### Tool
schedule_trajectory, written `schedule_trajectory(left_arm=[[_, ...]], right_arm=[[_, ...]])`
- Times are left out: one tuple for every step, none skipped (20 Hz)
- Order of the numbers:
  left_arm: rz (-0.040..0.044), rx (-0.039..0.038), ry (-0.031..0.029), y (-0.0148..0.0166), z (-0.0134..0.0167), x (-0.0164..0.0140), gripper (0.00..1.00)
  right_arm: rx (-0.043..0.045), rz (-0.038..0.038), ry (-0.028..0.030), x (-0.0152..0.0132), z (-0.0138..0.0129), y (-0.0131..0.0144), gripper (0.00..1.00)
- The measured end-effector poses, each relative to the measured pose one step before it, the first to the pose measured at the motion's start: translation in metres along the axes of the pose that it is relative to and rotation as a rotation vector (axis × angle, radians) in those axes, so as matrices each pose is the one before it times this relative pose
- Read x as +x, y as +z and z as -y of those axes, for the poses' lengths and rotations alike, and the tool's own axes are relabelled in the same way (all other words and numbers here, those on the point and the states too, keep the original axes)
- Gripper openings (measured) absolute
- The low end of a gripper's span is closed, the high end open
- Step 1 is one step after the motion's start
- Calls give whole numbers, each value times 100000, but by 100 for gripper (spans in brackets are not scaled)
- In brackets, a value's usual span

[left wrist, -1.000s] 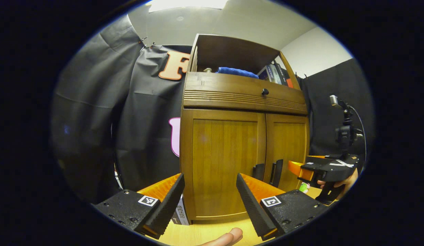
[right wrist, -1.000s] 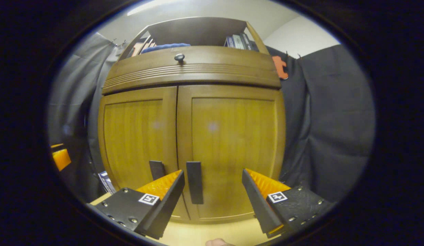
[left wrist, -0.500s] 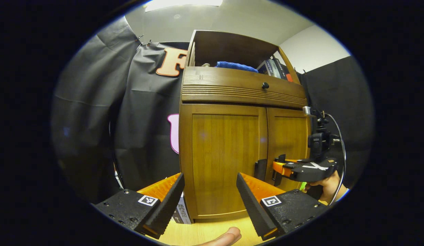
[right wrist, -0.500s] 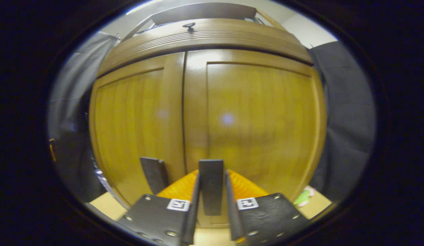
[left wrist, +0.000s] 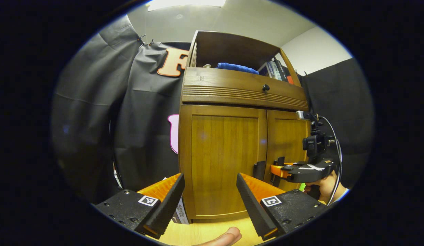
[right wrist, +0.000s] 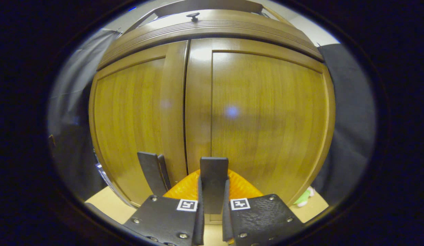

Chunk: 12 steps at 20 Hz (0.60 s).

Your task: Open the right door of the double-door shoe cabinet with the right hand, and open the left door with the left hand.

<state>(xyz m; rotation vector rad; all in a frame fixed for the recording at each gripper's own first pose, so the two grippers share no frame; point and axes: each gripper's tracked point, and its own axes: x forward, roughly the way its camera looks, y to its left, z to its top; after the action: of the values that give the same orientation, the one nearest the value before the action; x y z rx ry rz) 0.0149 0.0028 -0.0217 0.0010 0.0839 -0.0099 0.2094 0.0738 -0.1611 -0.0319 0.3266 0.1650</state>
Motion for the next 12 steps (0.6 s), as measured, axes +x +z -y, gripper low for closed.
schedule_trajectory(left_arm=[[-29,-921,-1014,78,160,-107,94],[329,-852,-488,142,14,-89,94],[412,-542,50,166,-119,10,94],[380,25,635,42,-200,-80,89],[347,292,740,80,-157,-12,89],[167,163,314,15,-72,47,89],[85,-87,-13,30,22,53,89],[-77,21,-182,-82,89,-49,89],[-390,53,-280,-91,196,56,89],[-457,-238,-299,-181,153,17,89],[-327,-253,-110,-15,191,23,89],[628,-1356,858,176,-97,-64,89]], right_arm=[[-477,590,1658,-307,84,51,21],[400,185,1184,-551,57,-12,25],[833,303,915,-615,-72,-30,21],[-352,-51,1125,-948,69,-289,21],[8,147,1320,-630,117,-15,21],[-542,38,1954,-603,0,-13,21],[194,-57,2181,-624,97,83,21],[845,-259,2101,-428,49,-88,21],[469,-92,1779,-439,63,-3,21],[272,-118,1375,-759,-95,-144,21],[-153,392,880,-526,130,133,21],[749,206,333,-624,180,-135,21]])
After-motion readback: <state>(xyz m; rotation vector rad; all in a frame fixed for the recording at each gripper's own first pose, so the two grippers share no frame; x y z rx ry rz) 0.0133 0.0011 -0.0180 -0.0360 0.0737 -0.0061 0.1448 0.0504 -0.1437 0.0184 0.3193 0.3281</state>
